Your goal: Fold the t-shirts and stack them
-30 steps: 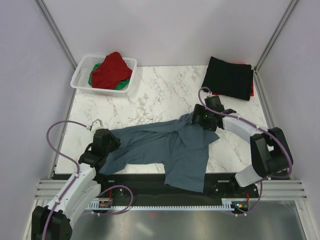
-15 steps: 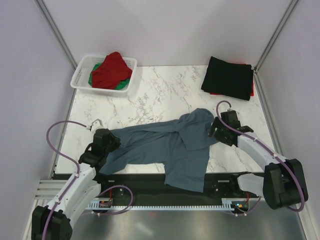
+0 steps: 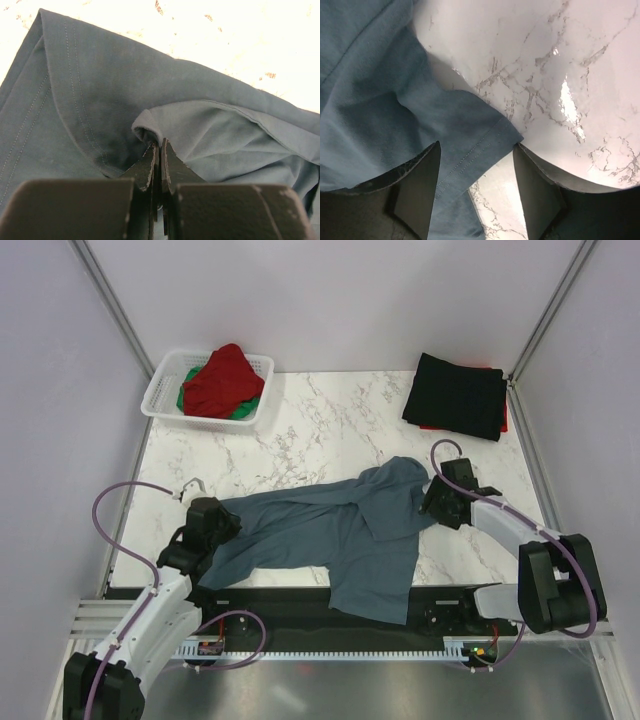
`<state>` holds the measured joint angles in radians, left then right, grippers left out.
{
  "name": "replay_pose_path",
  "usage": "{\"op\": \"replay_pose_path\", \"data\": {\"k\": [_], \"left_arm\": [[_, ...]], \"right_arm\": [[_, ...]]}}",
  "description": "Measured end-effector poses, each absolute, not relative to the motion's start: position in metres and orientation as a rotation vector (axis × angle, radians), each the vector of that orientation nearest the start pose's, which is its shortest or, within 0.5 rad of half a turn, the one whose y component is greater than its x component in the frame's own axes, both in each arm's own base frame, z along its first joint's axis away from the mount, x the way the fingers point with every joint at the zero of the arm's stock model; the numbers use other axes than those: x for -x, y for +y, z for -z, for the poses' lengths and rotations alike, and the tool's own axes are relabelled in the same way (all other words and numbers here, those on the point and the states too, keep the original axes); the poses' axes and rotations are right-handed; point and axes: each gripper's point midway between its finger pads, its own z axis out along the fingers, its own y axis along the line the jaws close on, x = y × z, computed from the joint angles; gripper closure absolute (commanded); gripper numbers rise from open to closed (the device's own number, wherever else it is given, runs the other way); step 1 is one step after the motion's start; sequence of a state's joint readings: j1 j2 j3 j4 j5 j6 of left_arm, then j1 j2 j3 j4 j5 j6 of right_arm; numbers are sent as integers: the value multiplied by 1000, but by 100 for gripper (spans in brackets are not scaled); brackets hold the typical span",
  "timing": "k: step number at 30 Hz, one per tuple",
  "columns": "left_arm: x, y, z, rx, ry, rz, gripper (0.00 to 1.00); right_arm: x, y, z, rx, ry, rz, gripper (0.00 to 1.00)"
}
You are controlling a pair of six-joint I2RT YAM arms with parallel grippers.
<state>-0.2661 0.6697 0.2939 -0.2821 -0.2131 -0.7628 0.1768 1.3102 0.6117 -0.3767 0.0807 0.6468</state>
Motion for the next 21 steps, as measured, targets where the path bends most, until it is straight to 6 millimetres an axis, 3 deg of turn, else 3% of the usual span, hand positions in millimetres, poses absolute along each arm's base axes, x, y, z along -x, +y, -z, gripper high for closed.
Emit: {"op": "replay_pose_path", "data": {"k": [1, 4, 7, 8, 13, 16, 18, 19, 21], "left_arm": [[-237, -55, -66, 661, 2131, 331, 98], [-237, -55, -66, 661, 2130, 331, 98], [-238, -55, -66, 664, 2128, 327, 98], [-238, -54, -66, 665, 2126, 324, 98], [-237, -51, -64, 685, 2126, 305, 98], [-231, -46, -63, 705, 2162, 258, 98], [-232, -44, -79, 710, 2158, 249, 98], [-235, -44, -95, 710, 2138, 256, 98], [-243, -45, -139, 700, 2059, 295, 98]], "right_arm": [[-263, 57, -20, -647, 2571, -172, 37], [-268, 58, -19, -646, 2567, -197, 55], [-272, 59, -17, -642, 2565, -222, 82], [-272, 60, -16, -643, 2567, -235, 100], [-270, 65, -16, -639, 2577, -269, 100], [-261, 63, -26, -640, 2580, -267, 100], [-258, 62, -50, -637, 2539, -277, 100], [-259, 61, -66, -634, 2512, -284, 100], [-272, 62, -116, -618, 2398, -325, 100]]}}
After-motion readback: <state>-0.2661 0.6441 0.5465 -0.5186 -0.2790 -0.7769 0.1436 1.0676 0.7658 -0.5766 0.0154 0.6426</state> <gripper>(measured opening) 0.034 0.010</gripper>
